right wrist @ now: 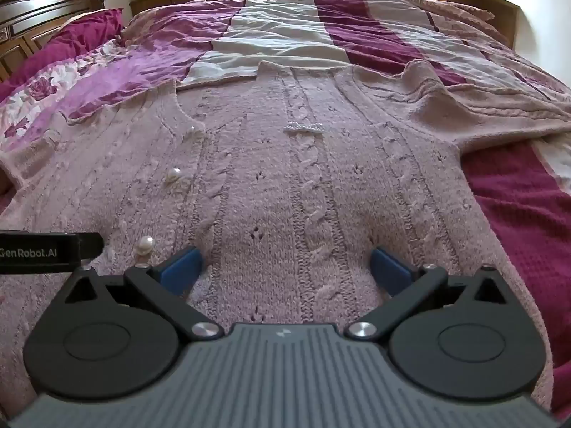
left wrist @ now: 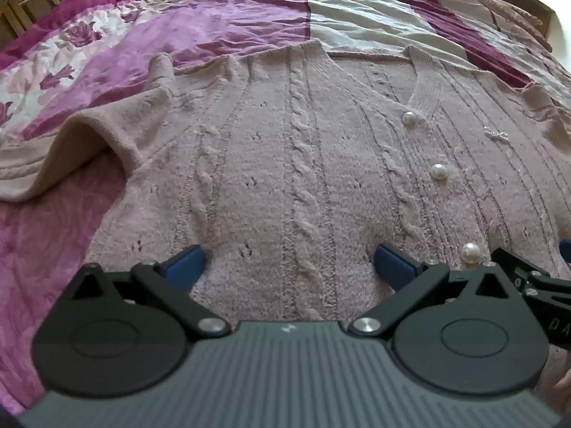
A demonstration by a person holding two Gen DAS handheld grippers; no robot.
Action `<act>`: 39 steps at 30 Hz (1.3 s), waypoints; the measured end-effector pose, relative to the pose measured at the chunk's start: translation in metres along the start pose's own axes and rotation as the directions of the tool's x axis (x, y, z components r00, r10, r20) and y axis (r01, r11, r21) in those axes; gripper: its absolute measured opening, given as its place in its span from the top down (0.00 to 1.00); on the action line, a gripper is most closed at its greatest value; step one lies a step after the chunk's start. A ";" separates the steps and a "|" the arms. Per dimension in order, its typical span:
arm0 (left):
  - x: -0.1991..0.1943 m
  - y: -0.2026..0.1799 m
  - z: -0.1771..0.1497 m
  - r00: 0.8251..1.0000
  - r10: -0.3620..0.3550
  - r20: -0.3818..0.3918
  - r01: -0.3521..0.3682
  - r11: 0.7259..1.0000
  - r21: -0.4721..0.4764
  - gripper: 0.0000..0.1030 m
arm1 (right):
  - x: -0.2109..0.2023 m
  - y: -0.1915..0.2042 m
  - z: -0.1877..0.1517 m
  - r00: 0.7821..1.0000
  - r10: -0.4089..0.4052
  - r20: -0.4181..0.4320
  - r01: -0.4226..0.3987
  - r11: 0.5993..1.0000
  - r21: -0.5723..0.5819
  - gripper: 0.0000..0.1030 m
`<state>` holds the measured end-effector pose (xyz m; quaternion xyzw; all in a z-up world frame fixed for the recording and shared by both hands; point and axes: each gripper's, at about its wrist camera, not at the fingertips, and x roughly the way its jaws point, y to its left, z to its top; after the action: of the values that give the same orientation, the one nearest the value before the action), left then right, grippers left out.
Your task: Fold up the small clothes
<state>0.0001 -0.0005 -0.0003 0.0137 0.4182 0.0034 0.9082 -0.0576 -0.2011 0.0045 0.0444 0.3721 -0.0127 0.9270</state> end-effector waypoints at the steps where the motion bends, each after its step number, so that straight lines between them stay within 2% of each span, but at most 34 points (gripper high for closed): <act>1: 0.000 0.000 0.000 1.000 -0.001 0.000 0.001 1.000 -0.004 0.00 | 0.000 0.000 0.000 1.000 0.001 0.001 -0.001 1.000 0.002 0.00; 11: 0.000 0.004 0.000 1.000 -0.013 0.005 0.013 0.999 -0.044 0.00 | 0.000 0.006 -0.003 1.000 -0.010 0.004 0.010 1.000 -0.013 0.00; 12: 0.002 -0.001 -0.001 1.000 -0.009 0.002 0.009 1.000 -0.008 0.00 | 0.000 0.005 -0.003 1.000 -0.010 0.005 0.010 1.000 -0.013 0.00; 39: 0.000 0.000 0.000 1.000 -0.009 0.002 0.009 1.000 -0.005 0.00 | 0.002 0.005 -0.002 1.000 -0.026 0.005 0.026 0.999 -0.040 0.00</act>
<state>0.0000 -0.0009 -0.0008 0.0094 0.4175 0.0003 0.9086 -0.0578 -0.1963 0.0022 0.0208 0.3708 -0.0172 0.9283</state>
